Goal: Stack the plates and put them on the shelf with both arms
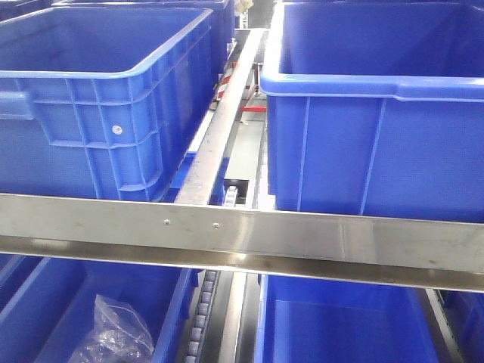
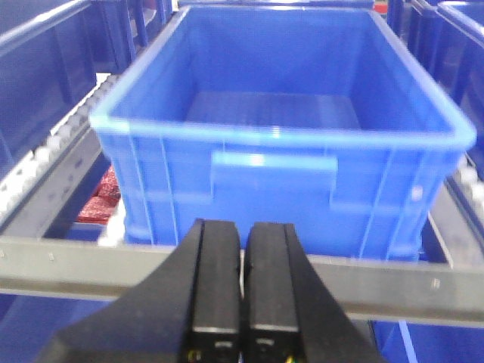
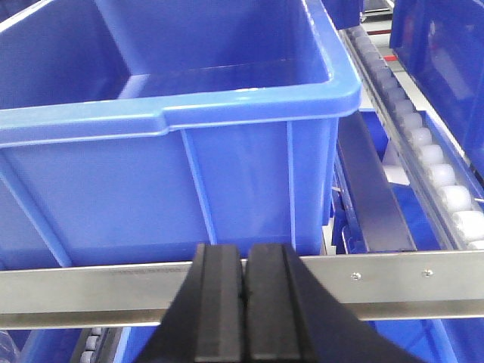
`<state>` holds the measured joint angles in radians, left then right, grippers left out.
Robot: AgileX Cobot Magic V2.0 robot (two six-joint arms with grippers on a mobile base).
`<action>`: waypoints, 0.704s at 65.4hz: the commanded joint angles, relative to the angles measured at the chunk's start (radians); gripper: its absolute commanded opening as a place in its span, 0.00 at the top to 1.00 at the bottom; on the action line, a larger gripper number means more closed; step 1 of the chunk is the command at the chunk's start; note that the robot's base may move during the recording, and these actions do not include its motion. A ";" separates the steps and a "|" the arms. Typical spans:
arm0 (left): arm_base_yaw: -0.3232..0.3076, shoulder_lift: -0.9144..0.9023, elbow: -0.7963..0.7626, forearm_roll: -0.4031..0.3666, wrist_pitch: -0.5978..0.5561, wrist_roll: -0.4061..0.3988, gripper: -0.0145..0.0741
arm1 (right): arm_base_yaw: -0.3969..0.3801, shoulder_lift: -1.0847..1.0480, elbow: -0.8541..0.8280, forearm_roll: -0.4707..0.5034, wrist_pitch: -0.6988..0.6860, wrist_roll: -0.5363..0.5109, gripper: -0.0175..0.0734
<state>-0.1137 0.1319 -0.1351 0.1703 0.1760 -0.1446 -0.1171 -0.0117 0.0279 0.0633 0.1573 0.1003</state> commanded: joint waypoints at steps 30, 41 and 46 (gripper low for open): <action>-0.003 -0.160 0.147 -0.045 -0.176 -0.008 0.73 | -0.006 -0.018 0.001 0.004 -0.094 -0.002 0.75; -0.003 -0.158 0.145 -0.054 -0.176 -0.008 0.73 | -0.006 -0.018 0.001 0.004 -0.094 -0.002 0.75; -0.003 -0.158 0.145 -0.066 -0.176 -0.008 0.73 | -0.006 -0.018 0.001 0.004 -0.094 -0.002 0.75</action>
<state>-0.1137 -0.0047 0.0086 0.1234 0.0866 -0.1446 -0.1171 -0.0117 0.0279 0.0633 0.1526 0.1003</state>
